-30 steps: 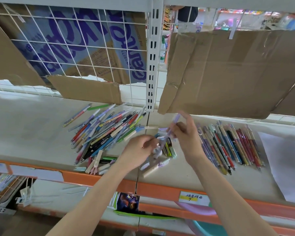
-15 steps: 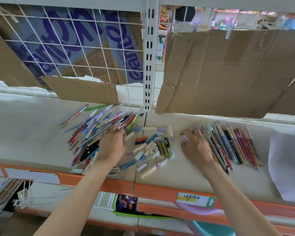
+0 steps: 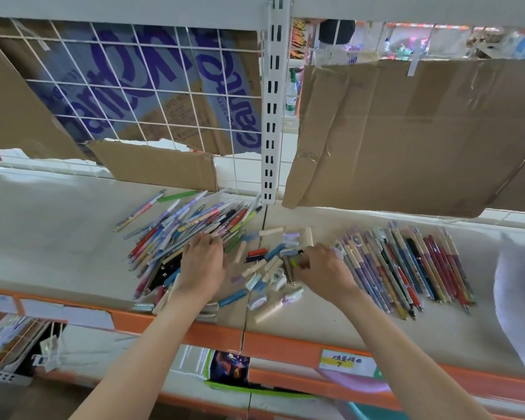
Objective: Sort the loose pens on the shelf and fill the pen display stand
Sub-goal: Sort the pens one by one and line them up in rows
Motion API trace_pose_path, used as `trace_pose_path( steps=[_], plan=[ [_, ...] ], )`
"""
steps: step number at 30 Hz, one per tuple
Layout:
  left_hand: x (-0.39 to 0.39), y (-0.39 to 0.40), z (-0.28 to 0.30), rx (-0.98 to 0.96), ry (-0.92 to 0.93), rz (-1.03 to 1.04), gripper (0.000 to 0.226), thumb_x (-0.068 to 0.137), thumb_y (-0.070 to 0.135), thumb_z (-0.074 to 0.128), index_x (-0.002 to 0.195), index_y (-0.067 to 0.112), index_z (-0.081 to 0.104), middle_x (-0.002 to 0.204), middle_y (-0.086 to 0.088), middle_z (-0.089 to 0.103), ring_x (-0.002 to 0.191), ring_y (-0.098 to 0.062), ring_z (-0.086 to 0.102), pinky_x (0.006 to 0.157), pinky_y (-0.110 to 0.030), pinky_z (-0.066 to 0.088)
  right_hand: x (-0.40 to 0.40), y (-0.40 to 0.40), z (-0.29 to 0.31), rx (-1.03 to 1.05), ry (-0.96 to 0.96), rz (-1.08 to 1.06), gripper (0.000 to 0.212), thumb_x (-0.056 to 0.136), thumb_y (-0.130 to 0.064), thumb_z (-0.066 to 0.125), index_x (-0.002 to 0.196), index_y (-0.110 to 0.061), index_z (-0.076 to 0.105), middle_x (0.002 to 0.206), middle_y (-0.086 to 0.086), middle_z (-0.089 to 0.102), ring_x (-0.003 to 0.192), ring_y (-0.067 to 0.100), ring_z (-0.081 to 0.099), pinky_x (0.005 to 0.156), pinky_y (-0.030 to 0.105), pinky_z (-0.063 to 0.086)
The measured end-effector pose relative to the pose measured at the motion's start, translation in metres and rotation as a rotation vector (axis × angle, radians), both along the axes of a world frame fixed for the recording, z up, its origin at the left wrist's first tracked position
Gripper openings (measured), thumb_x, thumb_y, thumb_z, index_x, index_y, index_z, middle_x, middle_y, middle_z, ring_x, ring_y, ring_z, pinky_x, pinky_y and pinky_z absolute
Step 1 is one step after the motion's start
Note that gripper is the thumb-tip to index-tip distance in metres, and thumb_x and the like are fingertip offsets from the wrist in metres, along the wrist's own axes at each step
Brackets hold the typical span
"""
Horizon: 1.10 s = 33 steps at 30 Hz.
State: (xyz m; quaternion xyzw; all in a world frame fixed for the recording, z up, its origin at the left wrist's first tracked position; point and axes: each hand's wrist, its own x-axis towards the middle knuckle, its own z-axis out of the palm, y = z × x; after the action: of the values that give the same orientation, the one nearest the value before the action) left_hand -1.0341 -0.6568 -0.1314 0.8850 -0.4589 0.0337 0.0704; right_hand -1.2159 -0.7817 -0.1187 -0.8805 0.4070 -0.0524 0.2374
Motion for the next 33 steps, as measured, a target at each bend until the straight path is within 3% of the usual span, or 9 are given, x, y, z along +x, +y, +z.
trace_pose_path(
  steps=[4, 7, 10, 15, 20, 23, 26, 30, 33],
  plan=[
    [-0.001, 0.008, 0.000, -0.093, 0.138, -0.026, 0.027, 0.093, 0.020, 0.049, 0.117, 0.008, 0.053, 0.119, -0.007, 0.049, 0.116, -0.023, 0.042, 0.097, -0.031, 0.032, -0.002, -0.006, 0.005, 0.357, -0.429, -0.187, 0.009, 0.082, -0.015, 0.065, 0.078, -0.016, 0.057, 0.067, -0.003, 0.059, 0.059, 0.008, 0.051, 0.050, 0.013, 0.038],
    [-0.006, 0.013, 0.005, -0.227, 0.333, -0.049, 0.020, 0.093, 0.012, 0.049, 0.111, 0.006, 0.056, 0.112, -0.006, 0.045, 0.099, -0.019, 0.046, 0.082, -0.024, 0.035, -0.003, -0.006, 0.012, 0.504, -0.570, -0.178, 0.014, 0.085, -0.008, 0.063, 0.090, -0.020, 0.057, 0.057, -0.006, 0.062, 0.045, 0.004, 0.049, 0.046, 0.014, 0.040],
    [-0.010, 0.015, 0.010, -0.293, 0.498, -0.103, 0.013, 0.094, 0.013, 0.050, 0.104, 0.008, 0.057, 0.102, -0.001, 0.046, 0.080, -0.007, 0.047, 0.065, -0.013, 0.034, -0.001, -0.003, 0.016, 0.698, -0.746, -0.157, 0.017, 0.088, 0.000, 0.059, 0.102, -0.010, 0.060, 0.066, 0.006, 0.067, 0.054, 0.014, 0.057, 0.053, 0.021, 0.047],
    [-0.017, 0.017, 0.013, -0.330, 0.627, -0.171, 0.009, 0.093, 0.012, 0.054, 0.095, 0.020, 0.056, 0.090, 0.010, 0.055, 0.080, -0.003, 0.053, 0.066, -0.009, 0.036, 0.003, 0.002, 0.018, 0.838, -0.952, -0.212, 0.013, 0.090, 0.001, 0.056, 0.096, -0.009, 0.052, 0.073, 0.008, 0.066, 0.062, 0.015, 0.063, 0.055, 0.023, 0.046],
    [-0.018, 0.019, 0.011, -0.326, 0.654, -0.174, 0.012, 0.092, 0.012, 0.056, 0.093, 0.024, 0.056, 0.088, 0.012, 0.056, 0.079, 0.001, 0.056, 0.068, -0.011, 0.038, 0.004, 0.002, 0.016, 0.809, -0.963, -0.215, 0.015, 0.090, -0.001, 0.057, 0.092, -0.013, 0.048, 0.069, 0.002, 0.068, 0.072, 0.022, 0.061, 0.060, 0.027, 0.043],
    [-0.016, 0.020, 0.009, -0.339, 0.627, -0.161, 0.007, 0.089, 0.010, 0.059, 0.092, 0.017, 0.061, 0.088, 0.010, 0.060, 0.074, 0.009, 0.057, 0.065, -0.006, 0.042, 0.003, 0.001, 0.013, 0.756, -0.942, -0.216, 0.014, 0.090, -0.002, 0.058, 0.094, -0.013, 0.049, 0.070, 0.001, 0.068, 0.070, 0.016, 0.063, 0.060, 0.026, 0.046],
    [-0.012, 0.021, 0.006, -0.265, 0.528, -0.150, 0.007, 0.084, 0.013, 0.063, 0.090, 0.013, 0.067, 0.087, 0.005, 0.064, 0.079, -0.005, 0.058, 0.073, -0.022, 0.048, 0.002, 0.000, 0.010, 0.704, -0.891, -0.207, 0.014, 0.090, -0.003, 0.058, 0.095, -0.013, 0.050, 0.073, 0.003, 0.069, 0.066, 0.009, 0.065, 0.059, 0.021, 0.049],
    [-0.008, 0.007, 0.009, -0.276, 0.432, -0.171, 0.003, 0.086, 0.018, 0.063, 0.085, 0.016, 0.066, 0.085, 0.005, 0.062, 0.074, -0.003, 0.055, 0.063, -0.011, 0.038, 0.000, -0.001, 0.007, 0.661, -0.848, -0.199, 0.013, 0.089, -0.005, 0.060, 0.094, -0.013, 0.052, 0.075, 0.004, 0.070, 0.066, 0.009, 0.066, 0.059, 0.020, 0.051],
    [-0.002, -0.024, 0.016, -0.363, 0.267, -0.181, 0.010, 0.088, 0.016, 0.060, 0.094, 0.011, 0.066, 0.089, -0.001, 0.058, 0.079, -0.014, 0.056, 0.066, -0.018, 0.039, 0.001, 0.001, 0.007, 0.629, -0.826, -0.198, 0.013, 0.089, -0.005, 0.061, 0.094, -0.013, 0.053, 0.075, 0.003, 0.071, 0.067, 0.011, 0.066, 0.058, 0.020, 0.050]
  ],
)
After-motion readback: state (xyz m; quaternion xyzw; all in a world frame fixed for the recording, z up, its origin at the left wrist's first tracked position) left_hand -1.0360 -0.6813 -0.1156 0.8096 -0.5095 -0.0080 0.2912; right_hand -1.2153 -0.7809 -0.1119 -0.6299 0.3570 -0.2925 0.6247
